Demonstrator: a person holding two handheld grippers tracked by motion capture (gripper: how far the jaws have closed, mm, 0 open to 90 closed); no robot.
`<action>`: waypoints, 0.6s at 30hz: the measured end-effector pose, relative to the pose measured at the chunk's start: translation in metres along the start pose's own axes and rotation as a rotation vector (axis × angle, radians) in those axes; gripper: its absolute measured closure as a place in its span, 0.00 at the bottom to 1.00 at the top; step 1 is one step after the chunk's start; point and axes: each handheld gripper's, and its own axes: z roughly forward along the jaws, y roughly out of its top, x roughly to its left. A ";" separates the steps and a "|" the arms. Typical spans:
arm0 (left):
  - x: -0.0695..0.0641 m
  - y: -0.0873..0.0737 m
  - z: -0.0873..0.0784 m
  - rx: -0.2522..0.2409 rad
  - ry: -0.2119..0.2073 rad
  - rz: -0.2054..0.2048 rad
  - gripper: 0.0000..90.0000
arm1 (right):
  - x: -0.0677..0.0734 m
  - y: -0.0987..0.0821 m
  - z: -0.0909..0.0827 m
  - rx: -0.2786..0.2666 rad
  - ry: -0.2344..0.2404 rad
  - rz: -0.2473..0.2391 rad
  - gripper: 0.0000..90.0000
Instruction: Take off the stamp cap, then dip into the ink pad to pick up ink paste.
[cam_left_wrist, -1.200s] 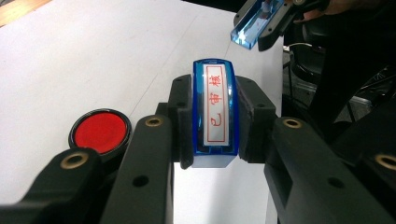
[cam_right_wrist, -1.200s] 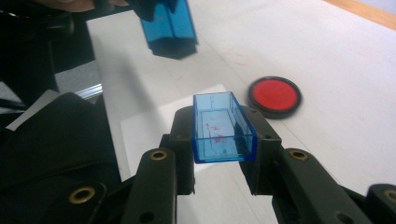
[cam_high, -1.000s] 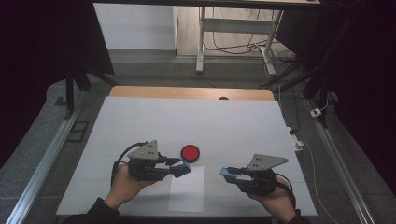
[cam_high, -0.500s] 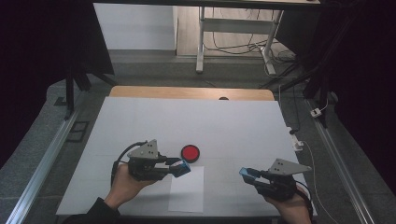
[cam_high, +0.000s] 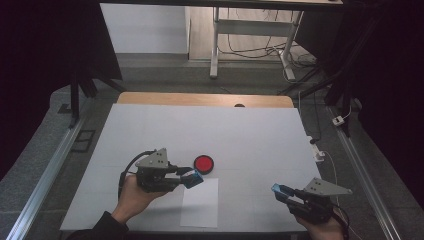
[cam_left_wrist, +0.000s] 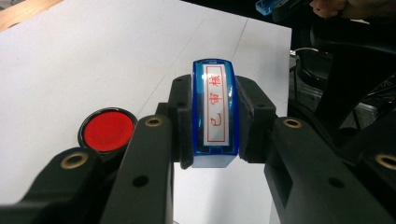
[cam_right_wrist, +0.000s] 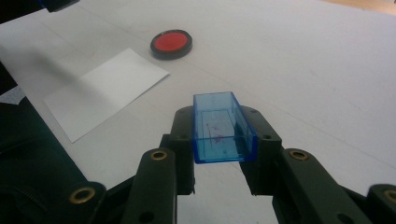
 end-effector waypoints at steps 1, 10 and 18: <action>0.000 0.000 0.000 0.000 0.000 -0.001 0.78 | -0.001 -0.001 0.000 0.006 -0.005 0.004 0.77; 0.001 0.002 0.000 0.013 -0.005 -0.015 0.78 | -0.002 -0.003 0.002 0.029 0.021 0.015 0.77; 0.004 0.006 0.000 0.021 0.009 -0.051 0.78 | -0.002 -0.004 0.001 0.029 0.027 0.008 0.77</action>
